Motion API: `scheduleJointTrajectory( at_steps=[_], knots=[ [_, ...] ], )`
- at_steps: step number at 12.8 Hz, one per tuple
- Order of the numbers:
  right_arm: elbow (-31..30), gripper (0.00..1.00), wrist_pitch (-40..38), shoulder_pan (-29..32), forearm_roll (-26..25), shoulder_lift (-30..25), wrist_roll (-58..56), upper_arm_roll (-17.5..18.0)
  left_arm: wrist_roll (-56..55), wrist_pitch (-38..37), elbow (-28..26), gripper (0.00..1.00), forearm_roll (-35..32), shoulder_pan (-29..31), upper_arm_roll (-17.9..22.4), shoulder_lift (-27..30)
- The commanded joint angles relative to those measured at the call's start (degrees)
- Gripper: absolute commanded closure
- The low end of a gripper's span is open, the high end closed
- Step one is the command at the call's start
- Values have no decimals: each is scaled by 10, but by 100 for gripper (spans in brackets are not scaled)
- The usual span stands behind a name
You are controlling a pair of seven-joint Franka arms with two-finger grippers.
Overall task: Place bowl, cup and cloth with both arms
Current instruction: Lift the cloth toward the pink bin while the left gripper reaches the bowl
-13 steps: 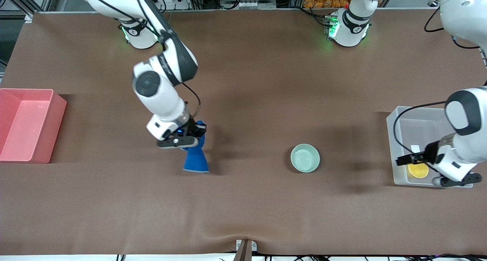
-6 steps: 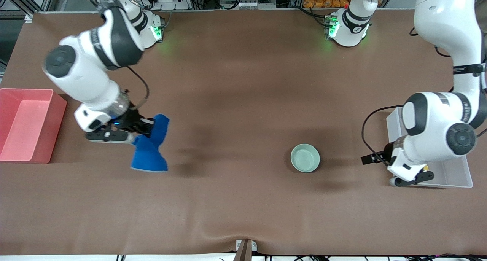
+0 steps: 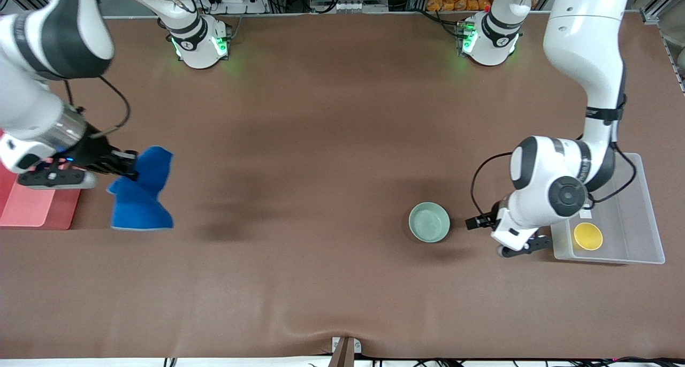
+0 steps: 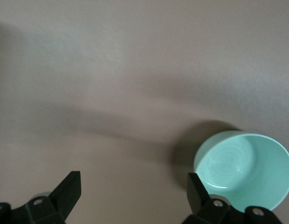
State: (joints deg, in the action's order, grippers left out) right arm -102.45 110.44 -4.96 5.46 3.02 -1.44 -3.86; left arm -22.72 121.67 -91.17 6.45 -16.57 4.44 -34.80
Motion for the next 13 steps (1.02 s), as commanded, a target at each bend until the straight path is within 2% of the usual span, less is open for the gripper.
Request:
scheduleJointTrajectory(
  at_steps=[1,6,7,8,9,11,12,13],
  knots=[
    [-14,100,-18,67,-5,-23,-99,11,-24,8,-9,0,-6,-12,-7,2],
    [-13,100,-58,215,5,-21,-302,11,-73,30,-14,0,-4,-24,-27,-25],
    [-12,100,-58,242,5,-18,-339,11,-80,50,-21,1,-4,-23,-32,-31],
    [-12,100,-59,265,5,-18,-374,11,-83,72,-36,9,-4,-24,-35,-32],
    [-12,100,-59,283,5,-17,-403,10,-84,96,-51,24,-4,-23,-35,-32],
    [-12,100,-66,324,5,-18,-481,10,-88,113,-59,62,-4,-24,-36,-33],
    [-11,100,-67,346,5,-17,-502,10,-101,113,-59,85,-4,-24,-36,-34],
    [-11,100,-68,367,4,-17,-529,10,-108,113,-59,100,-4,-24,-36,-34]
  ],
)
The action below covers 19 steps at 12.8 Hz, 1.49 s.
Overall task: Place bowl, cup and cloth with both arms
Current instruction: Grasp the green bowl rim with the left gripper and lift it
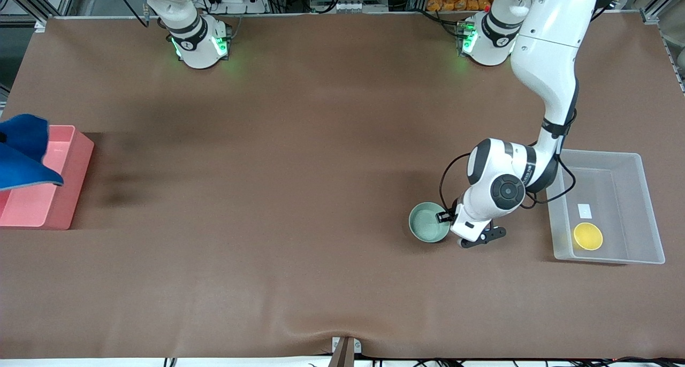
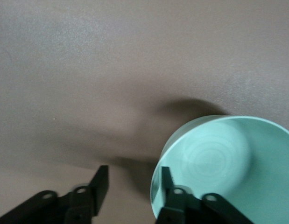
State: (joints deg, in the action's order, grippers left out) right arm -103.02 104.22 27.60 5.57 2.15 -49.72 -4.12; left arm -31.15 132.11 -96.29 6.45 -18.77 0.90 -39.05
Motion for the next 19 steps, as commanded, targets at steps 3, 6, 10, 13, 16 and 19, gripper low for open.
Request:
scheduleJointTrajectory(
  at_steps=[3,6,10,13,16,19],
  knots=[
    [4,100,-2,107,0,10,-130,12,-40,6,-1,100,-7,-3,-1,15],
    [24,100,16,145,-6,71,-193,12,-37,0,22,100,-11,7,2,28],
    [24,100,98,183,-6,116,-263,12,-20,-97,78,100,-14,48,5,47],
    [22,100,142,203,-6,137,-301,12,59,-150,78,100,-14,100,5,78],
    [21,100,187,223,-2,163,-347,12,185,-218,75,100,-14,173,7,112],
    [21,100,219,229,1,182,-357,13,288,-248,72,100,-28,238,8,123]
  ],
)
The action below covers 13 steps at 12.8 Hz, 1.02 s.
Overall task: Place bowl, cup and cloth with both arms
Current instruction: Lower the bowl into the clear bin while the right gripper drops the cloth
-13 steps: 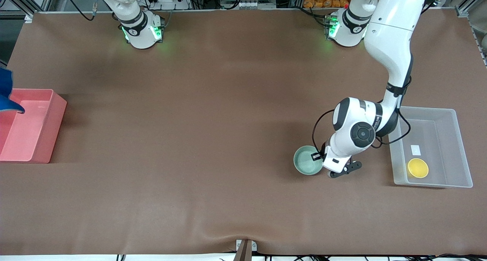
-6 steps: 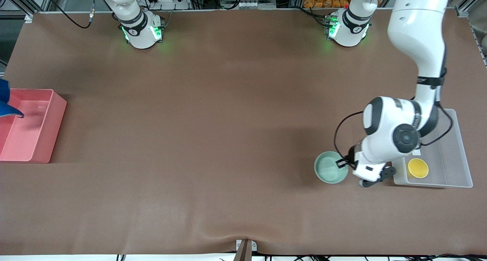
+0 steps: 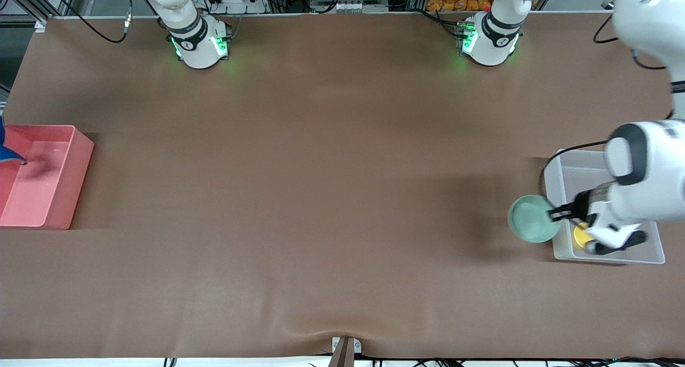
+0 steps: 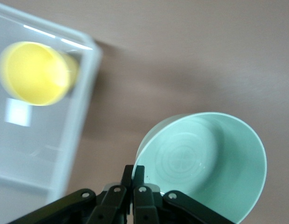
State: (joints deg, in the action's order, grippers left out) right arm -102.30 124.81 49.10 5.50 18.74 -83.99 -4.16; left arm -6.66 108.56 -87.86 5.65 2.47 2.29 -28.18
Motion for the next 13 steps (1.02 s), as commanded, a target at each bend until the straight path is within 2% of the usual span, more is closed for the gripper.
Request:
scheduleJointTrajectory(
  at_steps=[1,7,13],
  knots=[
    [15,100,19,14,2,27,-14,14,69,-12,-13,100,-34,42,-6,15],
    [17,100,75,1,6,81,-12,18,243,1,-35,100,-61,150,-6,16],
    [20,100,176,-31,23,154,-5,20,315,160,-179,100,-63,192,-7,34]
  ],
)
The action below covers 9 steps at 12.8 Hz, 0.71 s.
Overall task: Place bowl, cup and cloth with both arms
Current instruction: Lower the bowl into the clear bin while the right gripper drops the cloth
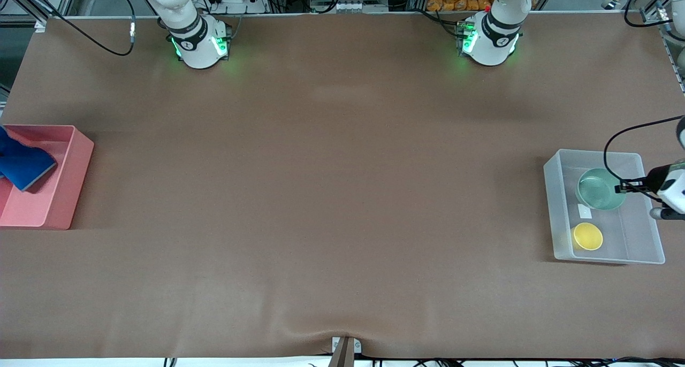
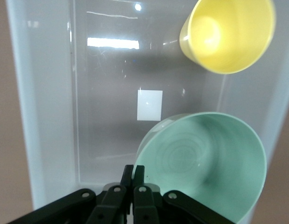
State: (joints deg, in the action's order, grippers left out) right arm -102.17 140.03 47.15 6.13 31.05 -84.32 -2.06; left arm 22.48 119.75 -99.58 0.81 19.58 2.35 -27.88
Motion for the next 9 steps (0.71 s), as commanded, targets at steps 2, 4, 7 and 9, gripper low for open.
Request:
scheduleJointTrajectory(
  at_steps=[2,4,7,9],
  knots=[
    [20,100,41,-20,20,46,0,-2,27,96,-85,100,-14,25,-8,25],
    [20,100,55,-27,20,58,16,-2,31,131,-98,100,-14,25,-9,12],
    [20,100,69,-31,20,63,18,-2,42,133,-91,62,-13,20,-9,-2],
    [20,100,69,-32,20,63,18,-2,48,144,-89,9,-13,19,-9,-9]
  ],
)
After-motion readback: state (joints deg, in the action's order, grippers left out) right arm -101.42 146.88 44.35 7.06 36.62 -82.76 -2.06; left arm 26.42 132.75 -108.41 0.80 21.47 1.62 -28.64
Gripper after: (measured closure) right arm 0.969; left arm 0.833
